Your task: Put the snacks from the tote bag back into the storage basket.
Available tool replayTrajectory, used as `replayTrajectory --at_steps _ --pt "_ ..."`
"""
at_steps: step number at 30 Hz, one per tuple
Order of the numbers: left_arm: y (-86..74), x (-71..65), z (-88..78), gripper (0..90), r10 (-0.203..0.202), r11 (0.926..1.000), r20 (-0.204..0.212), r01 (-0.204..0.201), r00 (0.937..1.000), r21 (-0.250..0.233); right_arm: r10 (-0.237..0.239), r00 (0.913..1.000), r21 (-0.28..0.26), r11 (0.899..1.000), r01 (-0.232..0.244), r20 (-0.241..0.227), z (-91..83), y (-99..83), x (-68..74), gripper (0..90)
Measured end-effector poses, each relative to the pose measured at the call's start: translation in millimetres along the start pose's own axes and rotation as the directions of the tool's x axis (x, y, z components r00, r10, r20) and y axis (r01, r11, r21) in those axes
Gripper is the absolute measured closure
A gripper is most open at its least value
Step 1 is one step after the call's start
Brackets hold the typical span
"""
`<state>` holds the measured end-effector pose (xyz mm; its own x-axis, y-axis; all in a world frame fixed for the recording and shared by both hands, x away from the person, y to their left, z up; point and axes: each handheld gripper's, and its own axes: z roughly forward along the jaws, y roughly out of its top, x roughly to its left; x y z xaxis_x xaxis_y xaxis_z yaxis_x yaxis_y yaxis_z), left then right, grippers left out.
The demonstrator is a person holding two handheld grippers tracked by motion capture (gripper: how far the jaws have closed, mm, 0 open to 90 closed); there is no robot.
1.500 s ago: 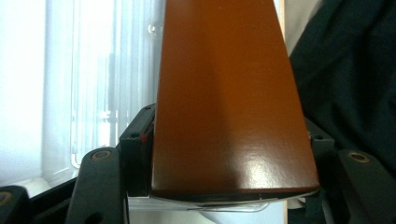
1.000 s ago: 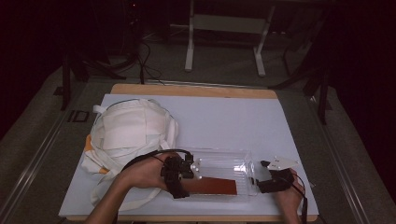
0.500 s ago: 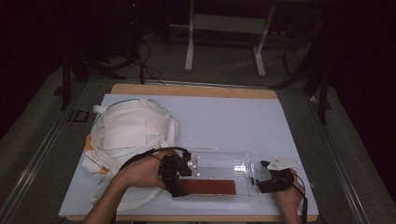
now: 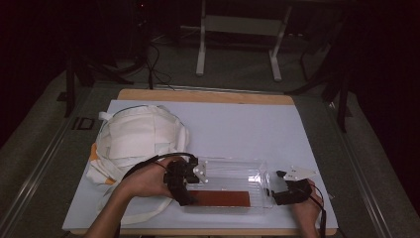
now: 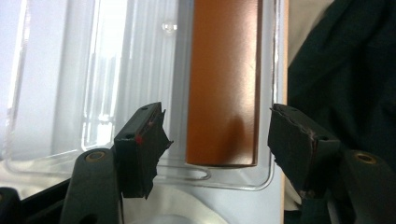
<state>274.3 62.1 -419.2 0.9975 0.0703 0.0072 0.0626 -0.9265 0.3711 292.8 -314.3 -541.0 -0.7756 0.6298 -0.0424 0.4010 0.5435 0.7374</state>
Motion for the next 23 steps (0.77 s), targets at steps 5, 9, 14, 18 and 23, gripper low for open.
replayTrajectory --at_steps 5,9,14,18,23 --pt "-4.2 1.8 -3.2 36.5 -0.022 0.9996 -0.025 0.022 0.9995 -0.02 -0.001 1.0 -0.001 1.0 0.001 0.001 0.0 0.0 0.1 15.7" --pt "-7.5 3.5 -4.9 35.9 -0.038 0.9987 -0.049 0.037 0.9981 -0.036 -0.002 1.0 0.0 1.0 0.002 0.002 -0.1 0.0 0.2 15.6" --pt "-12.0 5.7 -6.8 34.9 -0.062 0.9966 -0.077 0.057 0.9951 -0.06 -0.002 1.0 -0.001 1.0 0.002 0.002 0.0 0.0 0.3 15.7" --pt "-14.9 6.7 -7.5 34.6 -0.075 0.9946 -0.087 0.068 0.9934 -0.078 -0.002 1.0 -0.001 1.0 0.002 0.002 0.0 0.0 0.3 15.6" --pt "-21.9 4.9 -12.0 34.2 -0.12 0.9853 -0.143 0.1 0.9823 -0.138 0.0 1.0 -0.001 1.0 0.0 0.001 0.0 0.1 0.3 15.6"
